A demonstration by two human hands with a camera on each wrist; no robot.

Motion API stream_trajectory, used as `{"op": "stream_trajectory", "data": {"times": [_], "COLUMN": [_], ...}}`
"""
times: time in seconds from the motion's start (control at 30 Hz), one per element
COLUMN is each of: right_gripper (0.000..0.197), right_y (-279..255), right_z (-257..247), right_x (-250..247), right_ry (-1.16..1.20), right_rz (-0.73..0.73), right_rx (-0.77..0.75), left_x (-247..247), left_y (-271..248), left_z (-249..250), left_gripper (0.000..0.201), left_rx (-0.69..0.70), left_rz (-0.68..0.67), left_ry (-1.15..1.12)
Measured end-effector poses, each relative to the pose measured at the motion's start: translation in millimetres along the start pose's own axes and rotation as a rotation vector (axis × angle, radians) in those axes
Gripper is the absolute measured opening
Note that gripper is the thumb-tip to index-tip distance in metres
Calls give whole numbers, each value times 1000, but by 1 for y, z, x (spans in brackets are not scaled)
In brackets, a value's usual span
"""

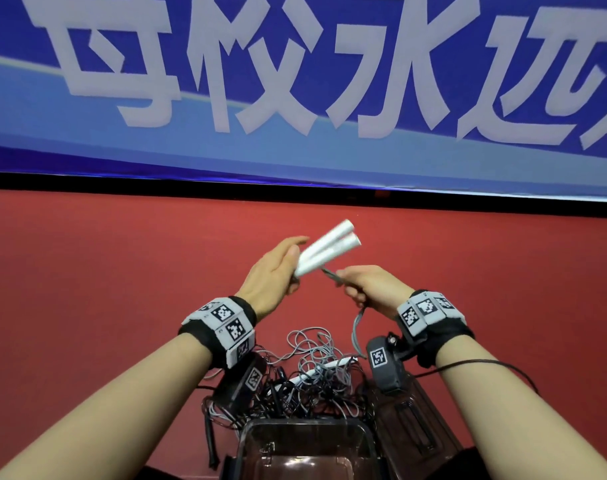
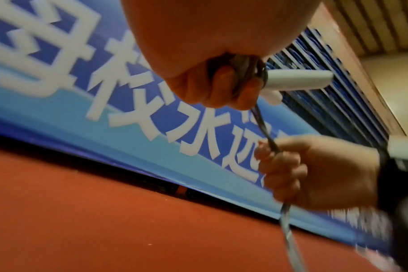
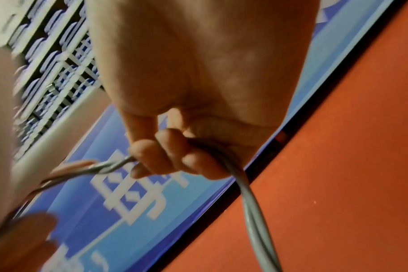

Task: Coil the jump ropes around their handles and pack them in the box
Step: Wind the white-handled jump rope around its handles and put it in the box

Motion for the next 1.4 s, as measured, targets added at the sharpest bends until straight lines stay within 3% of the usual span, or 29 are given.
{"op": "stream_trajectory", "data": {"times": [0.13, 0.27, 0.33, 0.47, 0.6, 0.7, 0.87, 1.13, 1.3, 1.4], "right_gripper": [36, 36, 34, 33, 33, 25, 24, 21, 13, 10], "right_y": [-8, -22, -24, -27, -35, -33, -29, -13, -12, -13], "right_z": [-24, -37, -39, -45, -54, -53, -49, -44, -40, -39], "right_x": [28, 43, 43, 48, 58, 51, 43, 21, 18, 16], "right_ry": [-314, -464, -487, -567, -715, -672, -638, -415, -416, -427], "right_rz": [40, 57, 75, 88, 96, 132, 220, 302, 311, 299], "right_rx": [-261, -419, -466, -547, -640, -619, -628, -599, -643, -642], "left_x": [-6, -15, -17, -21, -27, -32, -23, -14, -7, -4], "left_y": [18, 19, 19, 19, 22, 21, 16, 11, -2, -8], "left_z": [-8, -18, -21, -40, -50, -48, -49, -22, -12, -10], "left_gripper": [48, 51, 46, 48, 48, 44, 37, 41, 71, 68], "left_rx": [-436, -520, -487, -302, -317, -205, -42, 64, 80, 147], "left_rz": [186, 188, 149, 49, 77, 75, -112, -244, -358, -396], "left_ry": [-278, -283, -199, 252, 322, 540, 791, 739, 717, 817]}}
Point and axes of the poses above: each hand's wrist, its own y-axis towards the middle knuckle, its own x-axis out of the palm, z = x × y, the point moved 2 cm from there along y, towards the middle knuckle, and after that the axes turned 13 degrees about z, right-handed, at the moved point
